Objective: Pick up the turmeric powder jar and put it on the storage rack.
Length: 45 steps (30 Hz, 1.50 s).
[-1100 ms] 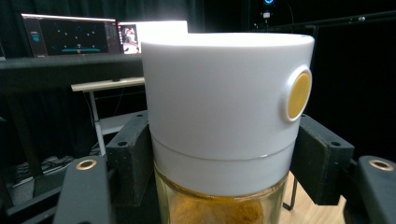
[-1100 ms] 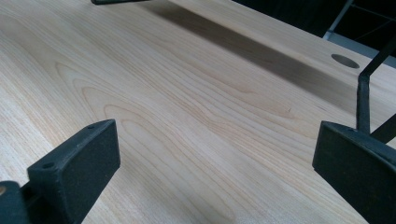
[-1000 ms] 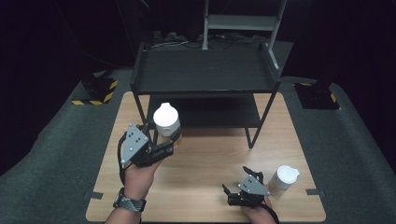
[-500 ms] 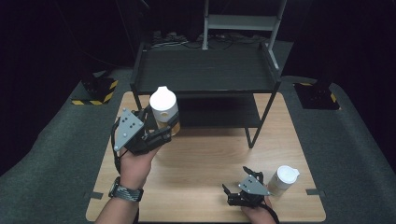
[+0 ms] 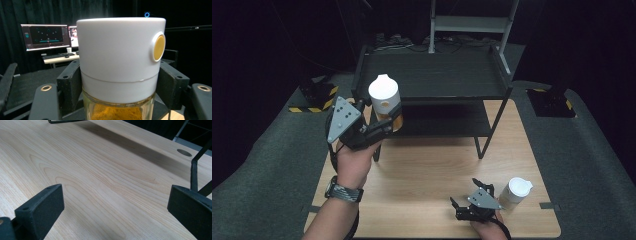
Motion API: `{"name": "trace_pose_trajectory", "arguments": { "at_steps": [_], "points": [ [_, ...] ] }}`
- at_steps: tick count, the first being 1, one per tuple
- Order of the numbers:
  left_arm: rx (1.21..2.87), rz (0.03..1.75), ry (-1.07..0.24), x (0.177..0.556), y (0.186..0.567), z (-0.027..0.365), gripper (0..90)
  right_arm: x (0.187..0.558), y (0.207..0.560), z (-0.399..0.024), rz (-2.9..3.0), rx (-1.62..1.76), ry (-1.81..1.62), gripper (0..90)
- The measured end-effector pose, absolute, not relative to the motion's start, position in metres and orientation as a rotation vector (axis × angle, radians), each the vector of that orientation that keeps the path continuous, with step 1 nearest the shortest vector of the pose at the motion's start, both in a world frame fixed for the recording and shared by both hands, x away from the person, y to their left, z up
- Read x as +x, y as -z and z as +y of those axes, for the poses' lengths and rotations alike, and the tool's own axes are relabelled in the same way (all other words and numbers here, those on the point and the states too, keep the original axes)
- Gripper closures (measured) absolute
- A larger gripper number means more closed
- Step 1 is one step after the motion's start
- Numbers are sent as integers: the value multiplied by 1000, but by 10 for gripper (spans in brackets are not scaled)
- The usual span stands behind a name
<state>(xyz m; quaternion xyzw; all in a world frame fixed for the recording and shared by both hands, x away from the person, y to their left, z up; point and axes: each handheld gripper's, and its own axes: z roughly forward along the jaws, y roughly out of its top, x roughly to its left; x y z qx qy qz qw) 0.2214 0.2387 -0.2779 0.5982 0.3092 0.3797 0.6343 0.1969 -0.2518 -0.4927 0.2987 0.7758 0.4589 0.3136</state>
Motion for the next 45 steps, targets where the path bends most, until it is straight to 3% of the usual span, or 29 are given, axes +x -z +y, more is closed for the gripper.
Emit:
{"name": "trace_pose_trajectory", "arguments": {
  "at_steps": [28,45],
  "points": [
    [1346,719,-896,283,241,206,306,197,494,-254,2043,789,-1225,1],
    [1346,782,-905,316,237,190,306,198,494,-257,2045,784,-1240,1]
  ]
}}
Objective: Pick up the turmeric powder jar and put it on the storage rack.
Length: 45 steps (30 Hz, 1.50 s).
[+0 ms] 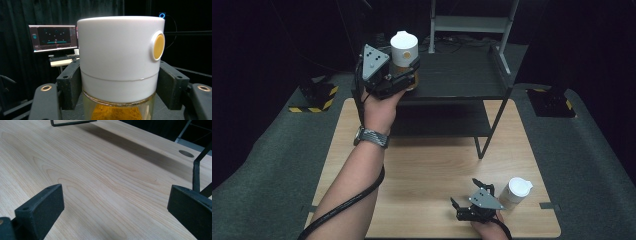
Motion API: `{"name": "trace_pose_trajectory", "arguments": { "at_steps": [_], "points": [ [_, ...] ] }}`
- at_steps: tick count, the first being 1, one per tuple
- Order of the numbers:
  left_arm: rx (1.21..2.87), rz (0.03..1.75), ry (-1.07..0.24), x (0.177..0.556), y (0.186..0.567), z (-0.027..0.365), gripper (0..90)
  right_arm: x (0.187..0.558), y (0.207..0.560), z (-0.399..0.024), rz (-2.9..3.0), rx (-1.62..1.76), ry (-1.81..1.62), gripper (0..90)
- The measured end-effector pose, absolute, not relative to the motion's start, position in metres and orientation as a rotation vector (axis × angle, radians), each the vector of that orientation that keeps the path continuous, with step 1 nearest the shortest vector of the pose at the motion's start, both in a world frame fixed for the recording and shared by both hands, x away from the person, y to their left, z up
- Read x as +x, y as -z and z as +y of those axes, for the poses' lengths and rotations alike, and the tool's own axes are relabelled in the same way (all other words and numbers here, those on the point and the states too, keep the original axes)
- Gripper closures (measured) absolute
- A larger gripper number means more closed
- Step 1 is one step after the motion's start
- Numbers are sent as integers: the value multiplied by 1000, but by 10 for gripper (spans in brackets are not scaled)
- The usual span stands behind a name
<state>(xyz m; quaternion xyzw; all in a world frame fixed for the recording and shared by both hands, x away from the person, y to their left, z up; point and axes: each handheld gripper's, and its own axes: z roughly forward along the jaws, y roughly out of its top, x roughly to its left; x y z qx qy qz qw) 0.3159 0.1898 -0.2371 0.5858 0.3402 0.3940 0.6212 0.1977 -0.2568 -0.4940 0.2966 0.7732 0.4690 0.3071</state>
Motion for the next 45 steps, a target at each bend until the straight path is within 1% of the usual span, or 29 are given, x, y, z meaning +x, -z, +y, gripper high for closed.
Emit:
{"name": "trace_pose_trajectory", "arguments": {
  "at_steps": [23,40,42,45],
  "points": [
    [1346,813,-884,327,243,185,305,197,494,-257,2043,782,-1243,1],
    [1350,818,-906,324,241,182,291,197,494,-257,2044,781,-1244,1],
    [1354,828,-912,323,240,180,243,197,495,-257,2043,780,-1244,1],
    [1354,843,-928,318,239,176,127,197,495,-257,2042,778,-1243,1]
  ]
}}
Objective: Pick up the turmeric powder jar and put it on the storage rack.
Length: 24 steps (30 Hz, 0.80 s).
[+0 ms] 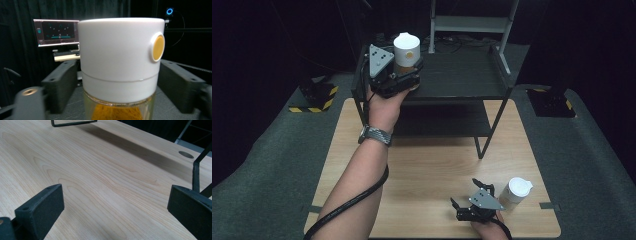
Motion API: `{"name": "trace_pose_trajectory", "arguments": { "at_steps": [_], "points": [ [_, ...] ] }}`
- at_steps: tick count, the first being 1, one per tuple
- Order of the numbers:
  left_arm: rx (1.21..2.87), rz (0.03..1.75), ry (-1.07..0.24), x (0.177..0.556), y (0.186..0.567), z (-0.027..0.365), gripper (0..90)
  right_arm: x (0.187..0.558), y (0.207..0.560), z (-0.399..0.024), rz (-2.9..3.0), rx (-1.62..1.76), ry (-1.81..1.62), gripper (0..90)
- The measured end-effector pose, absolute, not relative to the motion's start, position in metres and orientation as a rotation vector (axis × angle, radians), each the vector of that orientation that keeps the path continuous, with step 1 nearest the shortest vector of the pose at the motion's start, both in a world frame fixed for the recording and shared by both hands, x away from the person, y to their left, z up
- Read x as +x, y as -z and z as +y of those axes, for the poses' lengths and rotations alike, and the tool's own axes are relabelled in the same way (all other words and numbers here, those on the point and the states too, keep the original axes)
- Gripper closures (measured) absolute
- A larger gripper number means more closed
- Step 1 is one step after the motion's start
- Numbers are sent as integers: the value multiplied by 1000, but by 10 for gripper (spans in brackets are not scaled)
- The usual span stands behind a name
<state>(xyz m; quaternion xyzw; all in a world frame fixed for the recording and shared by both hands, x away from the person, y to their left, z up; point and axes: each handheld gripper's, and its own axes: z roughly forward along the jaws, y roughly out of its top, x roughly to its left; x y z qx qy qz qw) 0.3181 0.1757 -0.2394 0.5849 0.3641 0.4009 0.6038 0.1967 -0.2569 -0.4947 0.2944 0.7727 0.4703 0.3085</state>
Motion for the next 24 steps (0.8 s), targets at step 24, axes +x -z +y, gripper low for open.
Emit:
{"name": "trace_pose_trajectory", "arguments": {
  "at_steps": [24],
  "points": [
    [1338,809,-901,254,266,204,3,195,495,-255,2039,765,-1230,1]
  ]
}}
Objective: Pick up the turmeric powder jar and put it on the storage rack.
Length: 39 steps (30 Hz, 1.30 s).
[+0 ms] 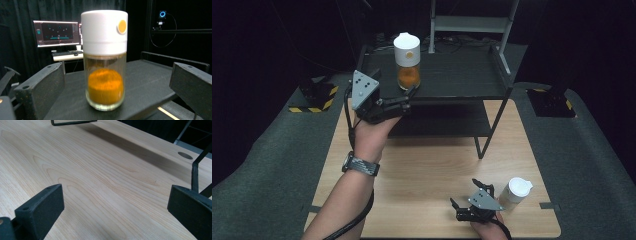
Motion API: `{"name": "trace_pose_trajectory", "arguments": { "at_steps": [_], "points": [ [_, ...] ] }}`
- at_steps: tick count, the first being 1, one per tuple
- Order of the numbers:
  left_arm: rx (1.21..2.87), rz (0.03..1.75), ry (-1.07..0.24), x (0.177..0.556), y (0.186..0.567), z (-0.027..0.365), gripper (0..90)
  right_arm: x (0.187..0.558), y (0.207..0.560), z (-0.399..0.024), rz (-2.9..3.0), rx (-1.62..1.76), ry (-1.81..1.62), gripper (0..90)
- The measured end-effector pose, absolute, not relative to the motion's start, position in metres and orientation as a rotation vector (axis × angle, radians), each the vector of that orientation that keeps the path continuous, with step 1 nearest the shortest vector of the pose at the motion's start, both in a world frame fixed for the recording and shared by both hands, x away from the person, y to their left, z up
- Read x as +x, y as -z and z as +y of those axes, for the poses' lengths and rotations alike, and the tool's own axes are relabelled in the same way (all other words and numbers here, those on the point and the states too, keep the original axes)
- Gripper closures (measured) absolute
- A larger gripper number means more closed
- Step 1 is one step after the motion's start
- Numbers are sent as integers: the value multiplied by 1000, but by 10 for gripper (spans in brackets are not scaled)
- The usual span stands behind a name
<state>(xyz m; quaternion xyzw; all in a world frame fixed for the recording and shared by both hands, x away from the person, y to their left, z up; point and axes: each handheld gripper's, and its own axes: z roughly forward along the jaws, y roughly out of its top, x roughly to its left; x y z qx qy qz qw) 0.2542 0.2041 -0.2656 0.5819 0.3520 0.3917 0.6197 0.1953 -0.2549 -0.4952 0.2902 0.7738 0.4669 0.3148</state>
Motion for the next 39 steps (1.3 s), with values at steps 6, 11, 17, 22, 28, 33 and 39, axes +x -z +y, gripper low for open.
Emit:
{"name": "trace_pose_trajectory", "arguments": {
  "at_steps": [6,11,17,22,28,33,39],
  "points": [
    [1329,809,-911,240,276,211,4,195,495,-255,2038,760,-1227,1],
    [1329,822,-915,226,282,216,4,195,495,-255,2037,762,-1227,1],
    [1353,819,-920,211,294,219,4,194,495,-254,2037,752,-1221,1],
    [1372,829,-904,202,305,224,4,194,495,-254,2039,754,-1220,1],
    [1398,837,-907,191,324,227,4,195,495,-254,2040,754,-1220,1],
    [1413,842,-889,183,345,226,4,194,495,-253,2041,756,-1218,1],
    [1440,851,-879,173,370,225,4,194,495,-253,2040,755,-1217,1]
  ]
}}
